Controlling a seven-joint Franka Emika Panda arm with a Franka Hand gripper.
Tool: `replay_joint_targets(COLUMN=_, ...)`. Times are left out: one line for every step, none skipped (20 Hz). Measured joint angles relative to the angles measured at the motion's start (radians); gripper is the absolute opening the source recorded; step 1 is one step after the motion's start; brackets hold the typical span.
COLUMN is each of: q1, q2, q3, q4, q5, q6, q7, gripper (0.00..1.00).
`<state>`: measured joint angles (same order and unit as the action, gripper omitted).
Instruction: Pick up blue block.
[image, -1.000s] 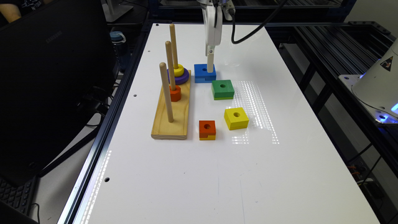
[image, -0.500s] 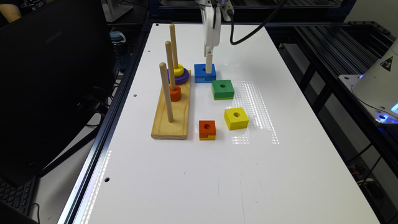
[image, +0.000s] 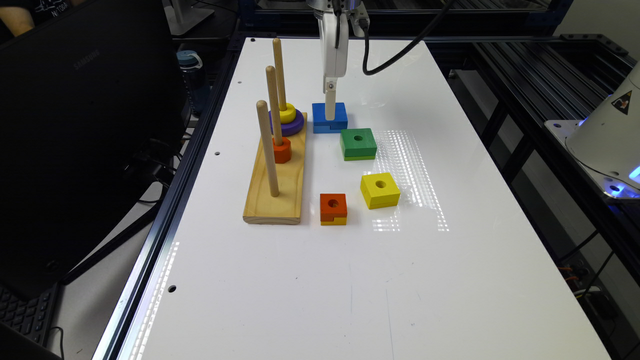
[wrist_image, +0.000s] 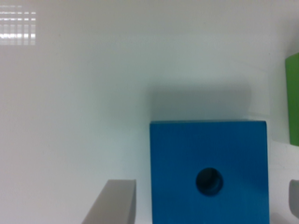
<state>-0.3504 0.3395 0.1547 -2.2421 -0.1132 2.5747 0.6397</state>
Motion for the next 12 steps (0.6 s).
replay_joint_targets(q1=0.000, q2=0.008, q3=0.000, q4=0.000, q5=-0.0007, q6=0.005, q7=0.000, gripper=1.00)
replay_joint_targets(q1=0.000, q2=0.018, q3=-0.001, q4=0.001, q5=-0.0030, q6=0.013, q7=0.001, gripper=1.00)
replay_joint_targets(q1=0.000, q2=0.030, q3=-0.002, q4=0.003, q5=-0.0079, q6=0.024, q7=0.005, gripper=1.00)
replay_joint_targets(q1=0.000, q2=0.039, q3=-0.003, q4=0.005, q5=-0.0121, q6=0.030, q7=0.008, gripper=1.00)
replay_joint_targets(q1=0.000, q2=0.047, q3=-0.003, q4=0.009, q5=-0.0156, q6=0.034, q7=0.010, gripper=1.00)
replay_joint_targets(q1=0.000, q2=0.052, q3=-0.003, q4=0.013, q5=-0.0166, q6=0.034, q7=0.011, gripper=1.00)
replay_joint_targets(q1=0.000, q2=0.053, q3=-0.003, q4=0.015, q5=-0.0166, q6=0.034, q7=0.011, gripper=1.00)
replay_joint_targets(q1=0.000, q2=0.053, q3=-0.003, q4=0.016, q5=-0.0166, q6=0.033, q7=0.011, gripper=1.00)
replay_joint_targets(q1=0.000, q2=0.053, q3=-0.003, q4=0.017, q5=-0.0166, q6=0.033, q7=0.011, gripper=1.00)
replay_joint_targets(q1=0.000, q2=0.053, q3=-0.003, q4=0.017, q5=-0.0166, q6=0.033, q7=0.011, gripper=1.00)
replay_joint_targets(q1=0.000, q2=0.053, q3=-0.003, q4=0.017, q5=-0.0166, q6=0.033, q7=0.011, gripper=1.00)
replay_joint_targets(q1=0.000, q2=0.053, q3=-0.003, q4=0.017, q5=-0.0166, q6=0.033, q7=0.011, gripper=1.00)
